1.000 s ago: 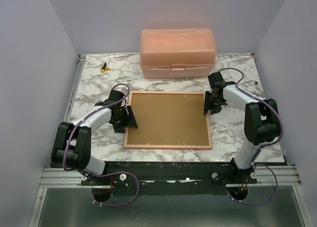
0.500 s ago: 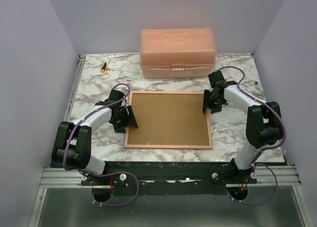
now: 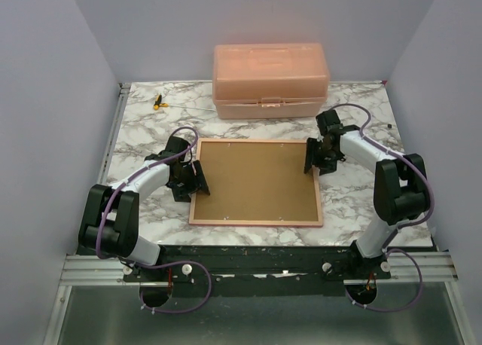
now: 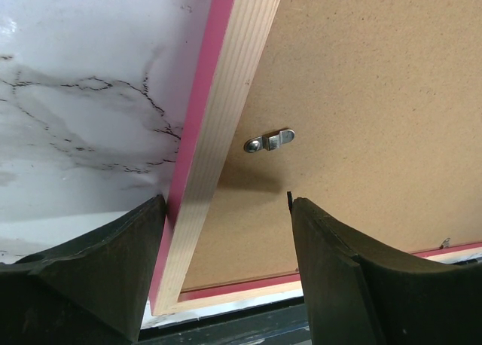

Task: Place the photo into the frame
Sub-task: Install the photo frame at the center of the board.

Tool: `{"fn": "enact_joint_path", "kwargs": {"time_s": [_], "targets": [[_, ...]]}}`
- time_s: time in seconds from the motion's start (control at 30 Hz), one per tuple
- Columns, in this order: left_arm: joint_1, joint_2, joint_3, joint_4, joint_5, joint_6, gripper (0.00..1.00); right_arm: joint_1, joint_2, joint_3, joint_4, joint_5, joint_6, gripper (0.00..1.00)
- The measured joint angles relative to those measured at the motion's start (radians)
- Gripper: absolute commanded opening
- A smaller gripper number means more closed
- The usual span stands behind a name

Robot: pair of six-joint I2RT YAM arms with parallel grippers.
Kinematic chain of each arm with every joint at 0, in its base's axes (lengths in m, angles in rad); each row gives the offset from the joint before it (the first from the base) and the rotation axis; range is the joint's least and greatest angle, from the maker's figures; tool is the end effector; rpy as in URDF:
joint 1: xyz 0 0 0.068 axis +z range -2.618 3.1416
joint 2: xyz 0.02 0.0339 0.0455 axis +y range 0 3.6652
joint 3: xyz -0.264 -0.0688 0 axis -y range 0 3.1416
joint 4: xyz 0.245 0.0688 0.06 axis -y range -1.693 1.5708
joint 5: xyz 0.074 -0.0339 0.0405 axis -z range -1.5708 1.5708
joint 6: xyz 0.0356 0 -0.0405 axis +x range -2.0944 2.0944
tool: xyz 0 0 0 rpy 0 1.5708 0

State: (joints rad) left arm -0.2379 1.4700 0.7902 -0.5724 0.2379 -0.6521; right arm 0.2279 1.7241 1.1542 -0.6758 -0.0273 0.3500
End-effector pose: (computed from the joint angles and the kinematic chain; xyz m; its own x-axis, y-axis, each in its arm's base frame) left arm 0.2465 -0.0684 0.1657 -0.9161 -0.3847 -0.1131 -0.3210 0.8727 -0.3680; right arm 0.3251 0.0764 0.1889 -0.9475 0.1321 -0.2912 0.0964 0.9863 0.1338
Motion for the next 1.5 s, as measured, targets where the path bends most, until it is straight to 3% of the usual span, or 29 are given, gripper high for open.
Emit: {"fn": "enact_joint_path", "kwargs": {"time_s": [0.2, 0.7, 0.83, 0.93, 0.97, 1.07, 1.1, 1.33, 1.5], "targets": [[0.0, 0.0, 0.0, 0.0, 0.001, 0.001, 0.69, 0.0, 0.033, -0.021, 0.009, 0.011, -0.001, 0.56], [0.0, 0.0, 0.0, 0.0, 0.003, 0.006, 0.67, 0.001, 0.049, -0.016, 0.021, 0.069, 0.042, 0.05], [0.0, 0.0, 0.0, 0.0, 0.004, 0.012, 0.66, 0.002, 0.049, -0.015, 0.023, 0.073, 0.043, 0.0], [0.0, 0.0, 0.0, 0.0, 0.005, 0.016, 0.66, 0.002, 0.049, -0.015, 0.023, 0.072, 0.043, 0.08], [0.0, -0.001, 0.0, 0.0, 0.005, 0.018, 0.67, 0.002, 0.048, -0.015, 0.023, 0.07, 0.042, 0.17], [0.0, -0.019, 0.0, -0.003, 0.005, 0.021, 0.69, 0.002, 0.046, -0.017, 0.024, 0.058, 0.045, 0.56], [0.0, -0.037, 0.0, -0.004, 0.004, 0.022, 0.7, 0.001, 0.043, -0.018, 0.026, 0.056, 0.053, 0.62], [-0.005, -0.2, 0.005, -0.025, -0.082, 0.027, 0.74, 0.001, 0.04, -0.044, 0.08, -0.005, 0.096, 0.71], [-0.006, -0.17, 0.037, -0.071, -0.175, 0.035, 0.74, 0.001, 0.025, -0.07, 0.106, -0.057, 0.122, 0.77]]}}
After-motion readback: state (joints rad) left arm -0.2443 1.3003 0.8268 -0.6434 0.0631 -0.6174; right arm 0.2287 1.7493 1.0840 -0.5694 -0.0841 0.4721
